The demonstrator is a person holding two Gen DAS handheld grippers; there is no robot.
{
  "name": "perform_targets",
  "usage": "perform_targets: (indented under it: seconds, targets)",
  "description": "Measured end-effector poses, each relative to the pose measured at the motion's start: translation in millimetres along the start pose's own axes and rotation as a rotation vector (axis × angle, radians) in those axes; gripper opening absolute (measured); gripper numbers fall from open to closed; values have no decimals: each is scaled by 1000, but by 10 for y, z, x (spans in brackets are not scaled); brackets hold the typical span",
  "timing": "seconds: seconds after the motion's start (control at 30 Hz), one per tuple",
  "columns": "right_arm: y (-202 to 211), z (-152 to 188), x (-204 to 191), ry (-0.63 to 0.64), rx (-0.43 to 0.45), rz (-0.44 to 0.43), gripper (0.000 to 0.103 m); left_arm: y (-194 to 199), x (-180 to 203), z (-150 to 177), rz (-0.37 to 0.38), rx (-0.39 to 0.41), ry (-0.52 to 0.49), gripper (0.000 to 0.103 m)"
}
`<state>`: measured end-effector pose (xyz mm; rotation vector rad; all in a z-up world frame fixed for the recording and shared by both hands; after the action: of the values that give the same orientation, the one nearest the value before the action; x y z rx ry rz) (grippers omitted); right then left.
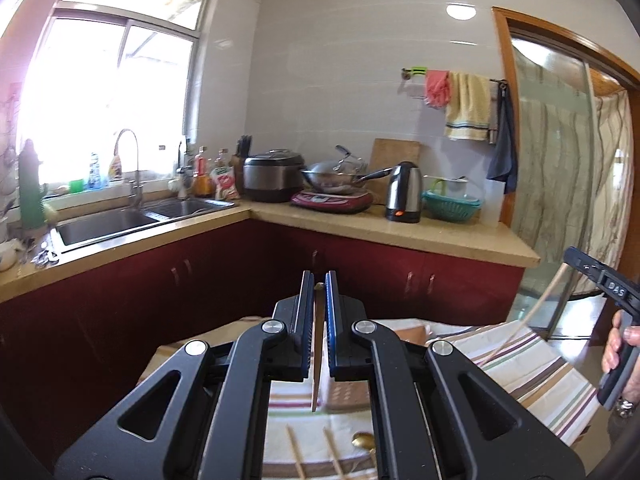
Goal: Organize utensils
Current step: 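Lift both held chopsticks and carry them over the beige caddy, then open left tool dropping its chopstick into caddy while right tool releases its chopstick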
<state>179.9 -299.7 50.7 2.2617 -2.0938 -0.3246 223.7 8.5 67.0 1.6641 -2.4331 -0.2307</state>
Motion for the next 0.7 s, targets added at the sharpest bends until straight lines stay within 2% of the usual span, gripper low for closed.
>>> perform_targets:
  seconds: [0.23, 0.4, 0.57, 0.7]
  targets:
    - [-309, -350, -200, 16, 28, -49, 7, -337, 124, -357, 39, 13, -5, 6]
    - [-635, -418, -232, 15, 10, -55, 7, -629, 160, -483, 29, 3, -22, 6]
    - [-1033, -228, -207, -17, -76, -69, 7, -1030, 109, -357, 15, -49, -4, 6]
    - [-1378, 90, -182, -27, -170, -64, 7, -1413, 52, -97, 16, -123, 25, 6]
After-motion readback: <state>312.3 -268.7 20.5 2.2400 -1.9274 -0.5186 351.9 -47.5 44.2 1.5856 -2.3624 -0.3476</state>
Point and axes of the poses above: each gripper's, at about its wrist camera, not at the fingertips, and y roughly against the way its jaws point, x to its right, z to its underside, the point moved 9 cm from there along -y, roughly the way its jaws point, and after that the axes turned 4 degrees about z, right-handed, at the moved point
